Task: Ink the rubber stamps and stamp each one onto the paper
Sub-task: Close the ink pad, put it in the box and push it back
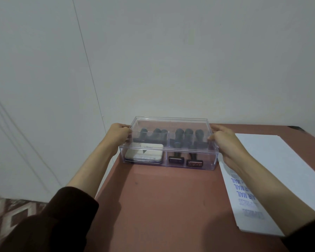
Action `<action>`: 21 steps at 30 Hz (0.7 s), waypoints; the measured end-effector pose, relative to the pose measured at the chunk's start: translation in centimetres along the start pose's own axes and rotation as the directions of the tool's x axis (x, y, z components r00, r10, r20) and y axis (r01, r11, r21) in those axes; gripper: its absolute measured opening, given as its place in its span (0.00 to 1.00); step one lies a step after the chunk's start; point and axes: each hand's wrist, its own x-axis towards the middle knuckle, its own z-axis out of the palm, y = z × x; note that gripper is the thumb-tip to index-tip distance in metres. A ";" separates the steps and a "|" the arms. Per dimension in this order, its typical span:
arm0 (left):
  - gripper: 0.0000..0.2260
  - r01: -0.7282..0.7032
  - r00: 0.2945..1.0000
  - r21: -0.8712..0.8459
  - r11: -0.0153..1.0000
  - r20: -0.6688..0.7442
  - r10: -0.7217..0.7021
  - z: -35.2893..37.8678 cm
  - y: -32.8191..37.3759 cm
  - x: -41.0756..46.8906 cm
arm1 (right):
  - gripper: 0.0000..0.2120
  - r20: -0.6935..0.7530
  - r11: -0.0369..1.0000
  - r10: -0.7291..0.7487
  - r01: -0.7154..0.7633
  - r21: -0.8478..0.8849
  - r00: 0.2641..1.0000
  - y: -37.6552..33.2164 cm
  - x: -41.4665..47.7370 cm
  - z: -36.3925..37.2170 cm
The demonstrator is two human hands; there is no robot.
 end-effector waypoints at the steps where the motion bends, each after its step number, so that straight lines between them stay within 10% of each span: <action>1: 0.10 0.006 1.000 -0.003 1.000 -0.004 -0.006 0.0 0.0 0.1 | 0.23 -0.002 1.000 0.003 -0.003 0.011 1.000 0.1 0.1 0.0; 21: 0.08 -0.027 0.990 -0.034 0.999 -0.138 0.022 2.7 -0.2 6.4 | 0.16 -0.083 0.994 -0.008 0.017 0.108 0.997 -0.3 5.7 1.3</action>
